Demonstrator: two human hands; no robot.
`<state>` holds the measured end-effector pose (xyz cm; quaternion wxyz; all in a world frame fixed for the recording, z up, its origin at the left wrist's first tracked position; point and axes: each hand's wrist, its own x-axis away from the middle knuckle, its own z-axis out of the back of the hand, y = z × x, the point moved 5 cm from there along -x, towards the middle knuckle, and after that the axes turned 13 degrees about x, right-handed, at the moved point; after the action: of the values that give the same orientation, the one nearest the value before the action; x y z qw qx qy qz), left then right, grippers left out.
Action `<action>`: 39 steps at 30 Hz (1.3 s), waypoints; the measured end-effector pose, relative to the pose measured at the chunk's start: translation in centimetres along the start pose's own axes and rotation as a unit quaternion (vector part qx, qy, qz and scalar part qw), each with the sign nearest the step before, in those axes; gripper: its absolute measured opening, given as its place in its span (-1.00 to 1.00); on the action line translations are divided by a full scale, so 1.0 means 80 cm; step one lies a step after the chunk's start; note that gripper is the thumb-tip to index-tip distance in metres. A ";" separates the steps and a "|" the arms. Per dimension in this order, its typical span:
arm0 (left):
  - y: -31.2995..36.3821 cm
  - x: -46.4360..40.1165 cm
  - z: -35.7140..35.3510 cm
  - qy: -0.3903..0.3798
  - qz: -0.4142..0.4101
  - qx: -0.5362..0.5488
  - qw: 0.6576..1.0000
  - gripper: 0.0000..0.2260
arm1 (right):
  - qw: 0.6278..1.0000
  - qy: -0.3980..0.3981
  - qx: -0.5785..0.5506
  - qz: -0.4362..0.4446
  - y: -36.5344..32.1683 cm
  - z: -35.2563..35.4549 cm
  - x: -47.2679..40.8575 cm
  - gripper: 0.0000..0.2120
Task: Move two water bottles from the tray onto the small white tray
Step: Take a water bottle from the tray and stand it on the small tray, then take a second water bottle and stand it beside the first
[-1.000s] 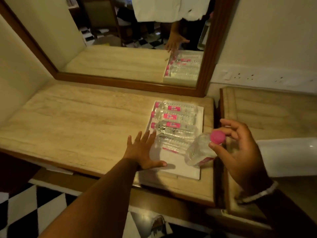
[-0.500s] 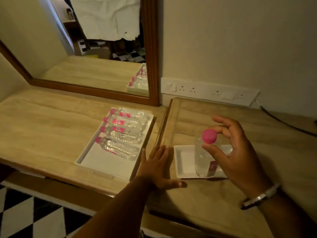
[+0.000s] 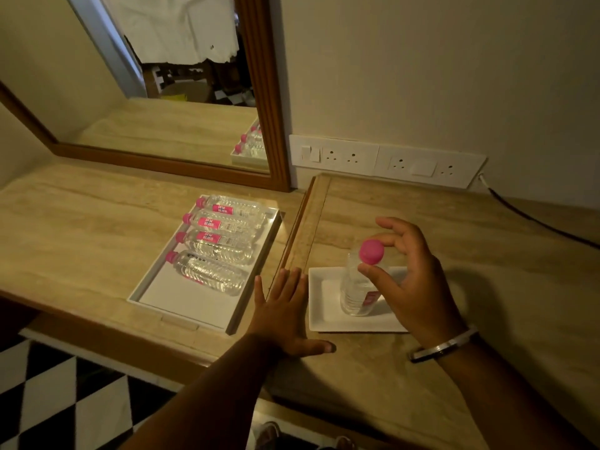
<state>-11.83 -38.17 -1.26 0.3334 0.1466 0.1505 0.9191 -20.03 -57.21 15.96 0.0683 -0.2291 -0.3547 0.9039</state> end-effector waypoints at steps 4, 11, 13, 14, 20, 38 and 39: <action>0.000 -0.002 0.002 -0.002 0.001 -0.004 1.000 0.28 | 1.000 -0.025 0.006 -0.001 0.002 -0.003 -0.005 -0.45; 0.000 -0.002 0.004 -0.002 -0.002 -0.010 1.000 0.27 | 0.997 -0.056 0.018 -0.039 0.009 -0.001 0.005 -0.38; 0.000 -0.001 0.003 0.000 -0.001 -0.013 1.000 0.27 | 0.997 -0.060 0.035 -0.031 0.001 0.003 0.006 -0.36; -0.001 0.000 0.002 0.001 0.001 -0.014 1.000 0.27 | 0.997 -0.056 0.046 -0.018 -0.006 0.006 0.004 -0.36; -0.024 0.019 0.022 0.035 0.012 -0.022 0.999 0.15 | 0.974 -0.047 0.176 0.131 -0.089 -0.006 -0.018 -0.29; -0.454 0.154 0.123 -0.022 0.170 -0.067 0.983 0.15 | 0.839 -0.268 0.454 0.138 -0.142 -0.439 -0.039 0.06; -0.472 0.153 0.123 -0.026 0.165 -0.057 0.984 0.16 | 0.835 -0.280 0.454 0.136 -0.148 -0.459 -0.040 0.05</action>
<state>4.31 -0.71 -4.34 0.1893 0.1744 0.0627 0.9643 -0.65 -27.01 1.46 -0.0615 0.0447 0.1263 0.9891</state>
